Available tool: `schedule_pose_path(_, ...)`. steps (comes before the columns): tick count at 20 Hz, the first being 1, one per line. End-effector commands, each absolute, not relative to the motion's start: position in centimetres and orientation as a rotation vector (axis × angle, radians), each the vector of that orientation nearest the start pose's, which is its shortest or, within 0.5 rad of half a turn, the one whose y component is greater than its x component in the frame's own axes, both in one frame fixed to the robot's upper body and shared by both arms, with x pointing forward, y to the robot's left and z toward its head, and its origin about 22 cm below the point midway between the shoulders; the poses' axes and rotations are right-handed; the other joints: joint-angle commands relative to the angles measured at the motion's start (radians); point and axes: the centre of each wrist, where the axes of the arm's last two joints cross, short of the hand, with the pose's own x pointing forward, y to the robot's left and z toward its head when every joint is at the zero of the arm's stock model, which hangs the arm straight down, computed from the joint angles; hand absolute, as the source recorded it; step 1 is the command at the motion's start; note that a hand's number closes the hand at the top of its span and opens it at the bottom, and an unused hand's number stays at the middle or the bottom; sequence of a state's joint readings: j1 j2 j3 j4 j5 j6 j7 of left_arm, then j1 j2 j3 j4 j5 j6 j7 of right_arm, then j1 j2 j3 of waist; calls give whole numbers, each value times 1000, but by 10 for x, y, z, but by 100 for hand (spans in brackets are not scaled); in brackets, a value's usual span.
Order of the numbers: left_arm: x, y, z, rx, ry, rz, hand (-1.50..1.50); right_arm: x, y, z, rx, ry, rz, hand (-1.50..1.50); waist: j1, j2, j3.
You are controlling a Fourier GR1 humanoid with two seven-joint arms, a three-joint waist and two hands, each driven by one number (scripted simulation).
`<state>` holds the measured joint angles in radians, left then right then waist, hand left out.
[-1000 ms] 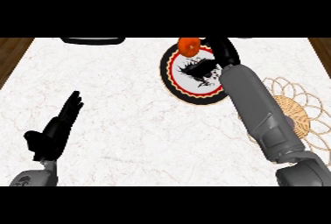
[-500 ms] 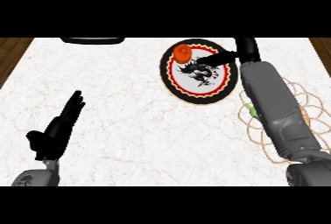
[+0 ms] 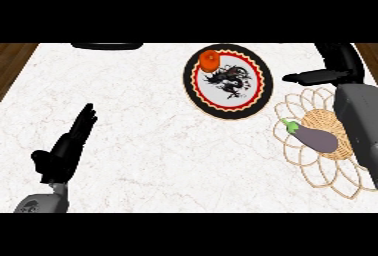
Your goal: Pick the squash from the placemat and place it in the plate
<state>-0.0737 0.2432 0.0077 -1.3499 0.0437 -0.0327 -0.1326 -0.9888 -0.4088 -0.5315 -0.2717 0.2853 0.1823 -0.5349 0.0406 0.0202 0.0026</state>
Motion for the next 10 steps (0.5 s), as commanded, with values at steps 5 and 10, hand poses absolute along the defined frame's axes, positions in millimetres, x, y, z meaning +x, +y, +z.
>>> schedule_pose_path(5, 275, 289, -23, 118, -1559, -178, 0, 399, -402, 63, -77, -1826, 267, -150, 3, 9, 1)
schedule_pose_path(10, 260, 299, -10, 97, -1556, -202, 0, 378, -426, 48, -121, -1824, 289, -150, 28, 9, 3)
